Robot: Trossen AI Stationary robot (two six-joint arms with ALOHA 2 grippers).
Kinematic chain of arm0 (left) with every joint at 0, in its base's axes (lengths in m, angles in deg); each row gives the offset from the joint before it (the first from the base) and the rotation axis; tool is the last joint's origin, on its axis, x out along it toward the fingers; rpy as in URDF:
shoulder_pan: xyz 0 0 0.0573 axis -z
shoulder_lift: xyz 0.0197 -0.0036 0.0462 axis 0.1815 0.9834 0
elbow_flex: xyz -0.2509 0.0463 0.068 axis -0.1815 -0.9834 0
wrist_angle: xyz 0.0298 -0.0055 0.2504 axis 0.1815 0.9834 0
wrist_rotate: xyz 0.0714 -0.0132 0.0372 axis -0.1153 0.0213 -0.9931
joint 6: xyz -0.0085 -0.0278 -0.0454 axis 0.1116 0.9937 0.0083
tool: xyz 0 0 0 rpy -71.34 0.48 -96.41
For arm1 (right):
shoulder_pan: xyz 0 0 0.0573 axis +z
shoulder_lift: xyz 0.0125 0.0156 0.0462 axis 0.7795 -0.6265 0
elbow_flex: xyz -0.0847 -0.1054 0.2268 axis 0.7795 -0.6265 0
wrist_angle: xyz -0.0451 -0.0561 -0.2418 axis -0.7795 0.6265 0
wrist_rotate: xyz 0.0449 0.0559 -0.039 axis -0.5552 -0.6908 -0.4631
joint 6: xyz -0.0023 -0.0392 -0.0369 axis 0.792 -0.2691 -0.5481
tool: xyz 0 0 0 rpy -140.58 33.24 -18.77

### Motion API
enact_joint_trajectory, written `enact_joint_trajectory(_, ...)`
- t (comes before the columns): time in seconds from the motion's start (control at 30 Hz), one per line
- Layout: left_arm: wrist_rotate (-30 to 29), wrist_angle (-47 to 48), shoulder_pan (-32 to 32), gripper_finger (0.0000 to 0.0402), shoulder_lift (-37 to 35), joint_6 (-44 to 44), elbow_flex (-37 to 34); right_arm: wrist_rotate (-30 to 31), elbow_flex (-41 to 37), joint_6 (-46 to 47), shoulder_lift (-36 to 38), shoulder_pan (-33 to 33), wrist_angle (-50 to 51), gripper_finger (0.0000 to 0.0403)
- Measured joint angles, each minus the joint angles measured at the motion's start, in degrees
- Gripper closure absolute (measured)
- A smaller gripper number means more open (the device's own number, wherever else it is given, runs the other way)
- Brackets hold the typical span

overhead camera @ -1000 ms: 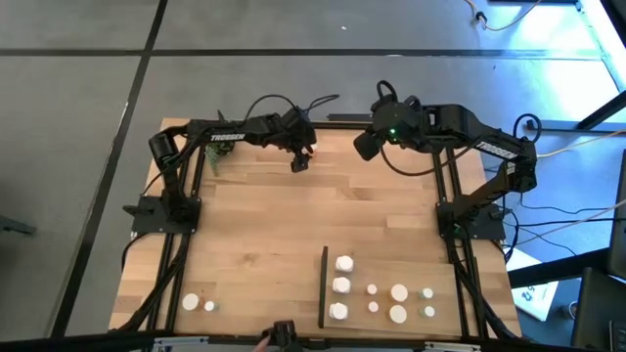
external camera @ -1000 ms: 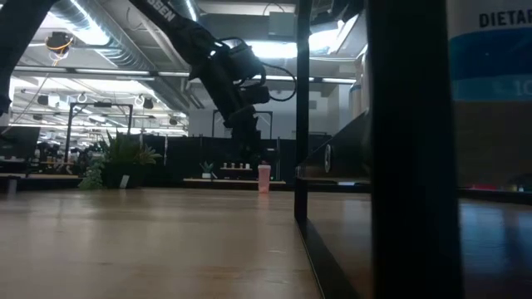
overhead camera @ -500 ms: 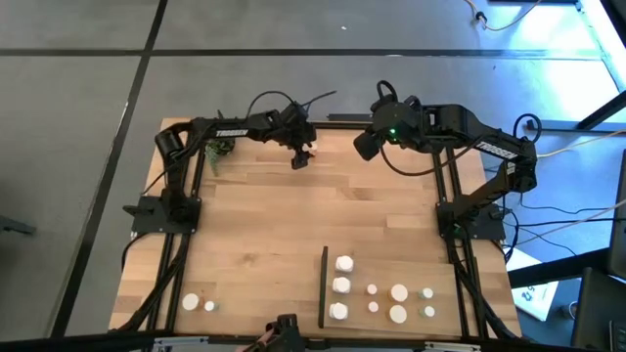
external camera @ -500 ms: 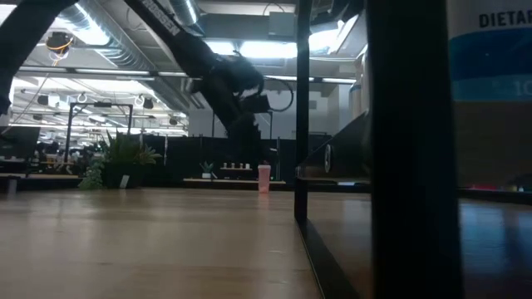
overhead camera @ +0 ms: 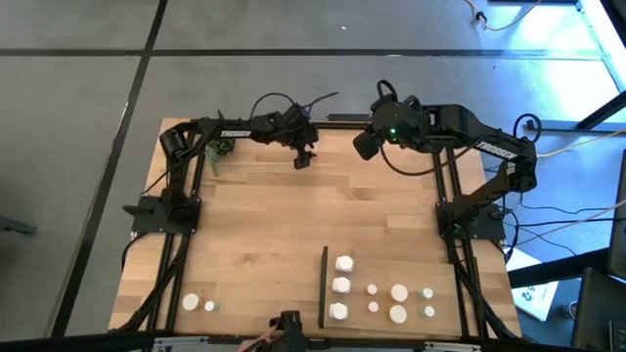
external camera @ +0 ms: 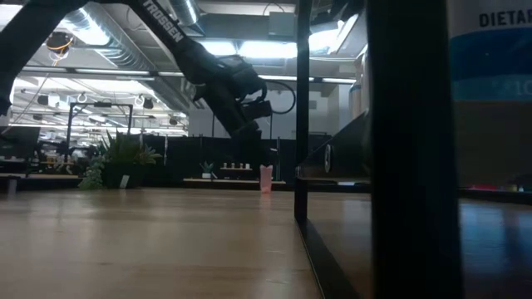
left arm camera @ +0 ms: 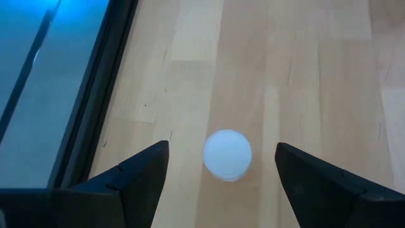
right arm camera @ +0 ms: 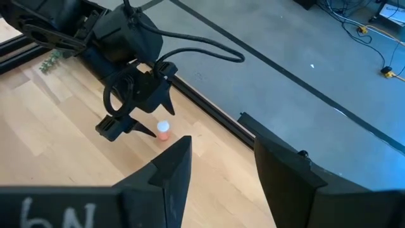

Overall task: Pick and place medicine bottles onto shelf by color
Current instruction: Put the top pink pill bottle on the shelf

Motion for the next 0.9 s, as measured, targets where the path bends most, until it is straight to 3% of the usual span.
enact_joint_trajectory(0.5, 1.3, -1.1, 0.3, 0.012, 2.3, 0.0, 0.0, 1.1, 0.0, 0.0, 0.0, 0.0, 0.0, 0.0228)
enact_joint_trajectory(0.9, 0.5, -2.0, 0.5, 0.0167, 2.9, -0.2, 0.0, 1.0, 0.0, 0.2, 0.0, 0.0, -0.5, 0.0228)
